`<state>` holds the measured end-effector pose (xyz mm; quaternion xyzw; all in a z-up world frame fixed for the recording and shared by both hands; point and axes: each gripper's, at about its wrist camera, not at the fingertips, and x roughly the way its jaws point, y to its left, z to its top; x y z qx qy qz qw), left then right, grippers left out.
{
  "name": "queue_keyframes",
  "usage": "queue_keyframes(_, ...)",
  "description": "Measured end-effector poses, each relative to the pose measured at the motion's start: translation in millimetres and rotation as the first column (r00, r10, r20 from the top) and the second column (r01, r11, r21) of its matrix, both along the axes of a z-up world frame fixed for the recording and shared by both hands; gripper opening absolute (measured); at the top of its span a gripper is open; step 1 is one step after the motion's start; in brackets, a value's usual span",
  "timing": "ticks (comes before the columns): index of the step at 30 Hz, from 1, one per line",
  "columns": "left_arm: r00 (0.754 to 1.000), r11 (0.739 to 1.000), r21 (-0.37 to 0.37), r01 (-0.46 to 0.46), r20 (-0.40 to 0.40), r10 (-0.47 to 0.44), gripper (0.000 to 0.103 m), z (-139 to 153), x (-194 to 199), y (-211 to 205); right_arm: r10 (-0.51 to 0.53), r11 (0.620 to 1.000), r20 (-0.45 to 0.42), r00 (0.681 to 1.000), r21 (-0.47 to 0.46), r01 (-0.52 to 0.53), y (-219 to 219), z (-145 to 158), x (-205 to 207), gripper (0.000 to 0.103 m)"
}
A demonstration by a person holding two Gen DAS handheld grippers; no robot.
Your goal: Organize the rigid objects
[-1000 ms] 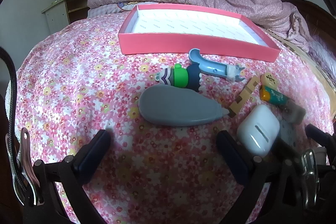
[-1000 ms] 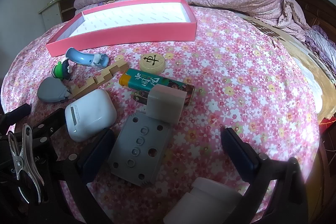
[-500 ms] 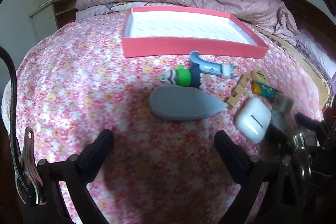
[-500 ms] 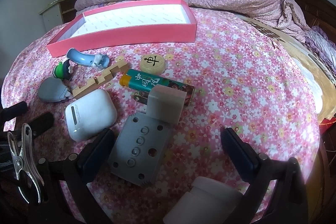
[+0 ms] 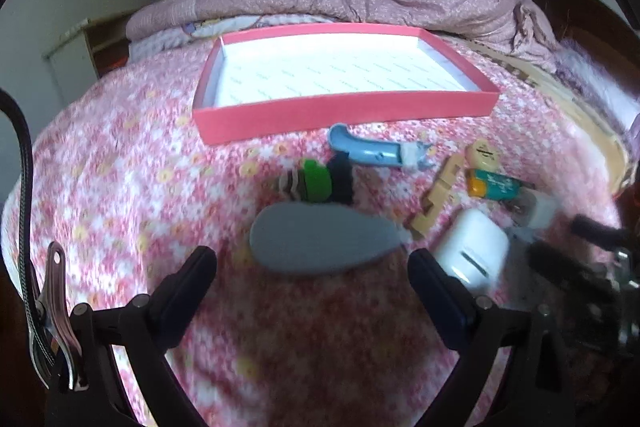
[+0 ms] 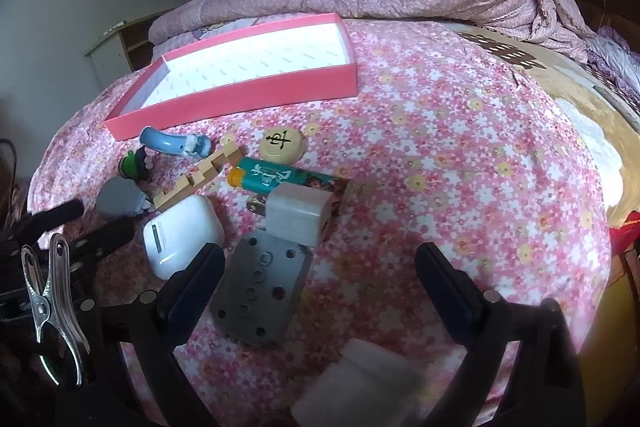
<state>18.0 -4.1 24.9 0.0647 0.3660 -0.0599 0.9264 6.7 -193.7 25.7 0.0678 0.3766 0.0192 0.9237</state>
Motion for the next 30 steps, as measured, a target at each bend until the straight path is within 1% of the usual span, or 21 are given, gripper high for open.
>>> queue_keyframes(2, 1.000, 1.000, 0.011, -0.007, 0.006, 0.007, 0.099, -3, 5, -3, 0.005, 1.000, 0.000, 1.000, 0.003, -0.005, -2, 1, 0, 0.098)
queue_keyframes(4, 1.000, 1.000, 0.004, 0.003, -0.015, -0.003, 0.099, -8, 11, -6, 0.010, 1.000, -0.001, 1.000, 0.005, -0.010, -3, 1, 1, 0.098)
queue_keyframes(8, 0.999, 0.999, -0.044, -0.010, -0.031, 0.009, 0.100, -11, 18, -4, 0.019, 1.000, -0.008, 1.000, 0.011, -0.019, -5, 1, 3, 0.098)
queue_keyframes(12, 0.999, 0.998, -0.057, -0.026, -0.023, 0.025, 0.099, -10, 24, -4, 0.018, 1.000, -0.015, 1.000, 0.017, -0.018, -8, 1, 5, 0.098)
queue_keyframes(15, 1.000, 0.998, -0.048, -0.028, -0.011, 0.028, 0.099, -10, 27, -7, 0.016, 1.000, -0.026, 1.000, 0.023, -0.015, -11, 1, 5, 0.098)
queue_keyframes(17, 1.000, 0.998, -0.051, -0.026, -0.010, 0.025, 0.099, -9, 29, -6, 0.012, 0.999, -0.032, 0.999, 0.031, -0.011, -13, 2, 5, 0.095)
queue_keyframes(18, 1.000, 0.998, -0.057, -0.025, -0.007, 0.025, 0.096, -8, 29, -5, 0.011, 0.999, -0.034, 0.999, 0.034, -0.010, -14, 2, 4, 0.093)
queue_keyframes(19, 1.000, 0.998, -0.061, -0.024, -0.001, 0.024, 0.090, -8, 27, -3, 0.008, 0.999, -0.035, 0.999, 0.035, -0.007, -15, 3, 4, 0.093)
queue_keyframes(21, 1.000, 0.998, -0.068, -0.017, 0.009, 0.017, 0.085, -6, 24, 0, 0.003, 0.999, -0.036, 0.999, 0.036, -0.001, -15, 4, 4, 0.093)
queue_keyframes(26, 1.000, 0.995, -0.103, -0.004, -0.006, 0.004, 0.085, -3, 17, 9, 0.015, 0.999, -0.038, 0.999, 0.041, -0.013, -12, 6, 3, 0.091)
queue_keyframes(28, 1.000, 0.993, -0.115, -0.008, -0.011, 0.007, 0.085, -2, 13, 14, 0.022, 0.999, -0.037, 0.999, 0.038, -0.021, -10, 8, 4, 0.087)
queue_keyframes(30, 1.000, 0.993, -0.120, -0.011, -0.009, 0.010, 0.085, 0, 9, 17, 0.030, 0.998, -0.038, 0.999, 0.048, -0.028, -8, 9, 6, 0.085)
